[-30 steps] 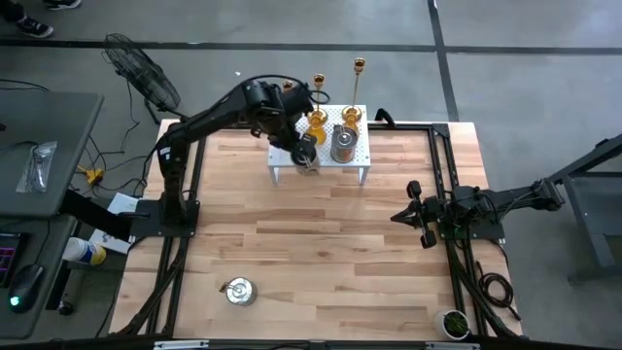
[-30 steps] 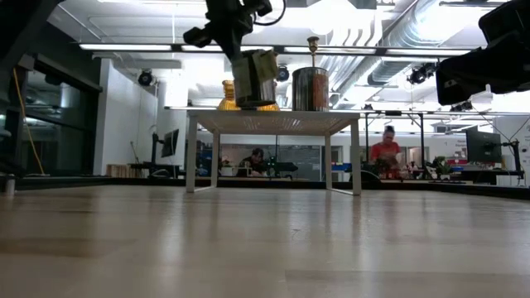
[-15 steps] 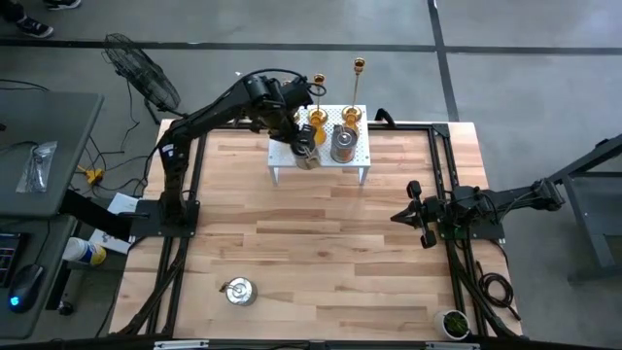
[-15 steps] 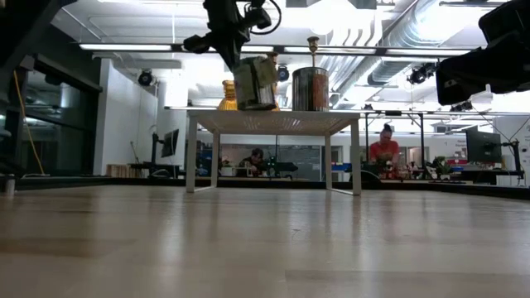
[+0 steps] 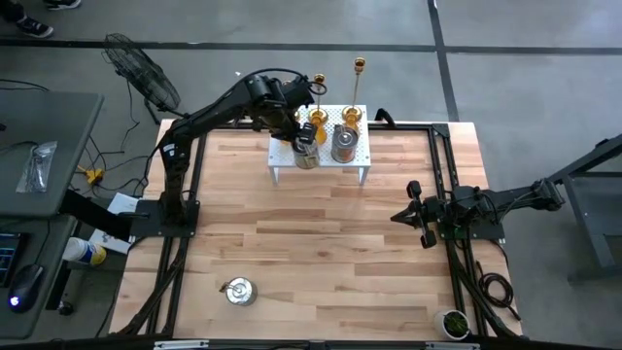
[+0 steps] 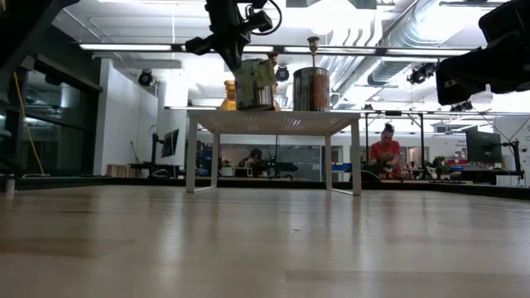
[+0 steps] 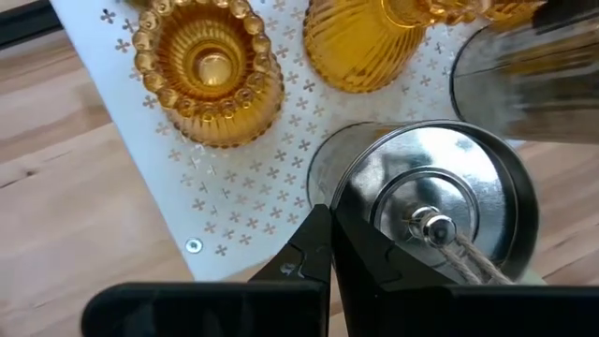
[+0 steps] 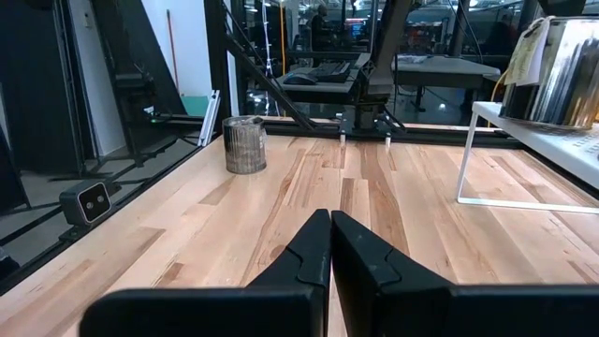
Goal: Pick & Place candle stick holders
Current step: Put the top silver scented candle on the shelf aligned with the other silver scented candle
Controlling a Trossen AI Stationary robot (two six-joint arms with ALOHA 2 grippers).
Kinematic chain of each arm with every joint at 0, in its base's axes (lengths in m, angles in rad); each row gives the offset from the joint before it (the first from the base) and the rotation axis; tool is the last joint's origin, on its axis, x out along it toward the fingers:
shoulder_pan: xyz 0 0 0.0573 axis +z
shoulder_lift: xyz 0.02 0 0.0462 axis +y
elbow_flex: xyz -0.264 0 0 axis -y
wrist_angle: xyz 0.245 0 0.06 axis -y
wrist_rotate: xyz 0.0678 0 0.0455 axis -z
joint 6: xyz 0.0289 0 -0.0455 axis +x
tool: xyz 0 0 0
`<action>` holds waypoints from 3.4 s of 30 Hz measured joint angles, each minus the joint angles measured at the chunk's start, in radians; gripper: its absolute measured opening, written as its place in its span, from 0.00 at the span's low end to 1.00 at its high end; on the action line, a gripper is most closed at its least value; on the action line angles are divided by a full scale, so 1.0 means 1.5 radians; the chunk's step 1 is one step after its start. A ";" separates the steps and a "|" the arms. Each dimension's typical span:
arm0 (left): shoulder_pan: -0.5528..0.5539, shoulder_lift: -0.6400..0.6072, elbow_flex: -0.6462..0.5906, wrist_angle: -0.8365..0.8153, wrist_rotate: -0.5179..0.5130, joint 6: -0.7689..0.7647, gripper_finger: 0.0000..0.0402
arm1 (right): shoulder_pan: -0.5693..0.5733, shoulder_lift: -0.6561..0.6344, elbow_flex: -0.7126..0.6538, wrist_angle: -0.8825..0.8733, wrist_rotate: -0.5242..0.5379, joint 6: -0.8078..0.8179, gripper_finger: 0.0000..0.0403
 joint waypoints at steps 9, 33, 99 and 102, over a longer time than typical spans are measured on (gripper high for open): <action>0.004 0.000 -0.001 0.003 -0.008 -0.004 0.00 | 0.000 0.000 0.000 0.000 0.000 0.000 0.01; 0.004 0.001 -0.002 0.015 -0.045 -0.005 0.00 | 0.000 0.000 0.000 0.000 0.000 0.000 0.01; -0.191 -0.407 -0.684 0.675 -0.313 0.314 0.00 | 0.000 0.000 0.000 -0.001 0.000 0.000 0.01; -0.197 -0.431 -0.792 0.824 -0.303 0.367 0.00 | 0.000 0.000 0.000 -0.001 0.000 0.000 0.01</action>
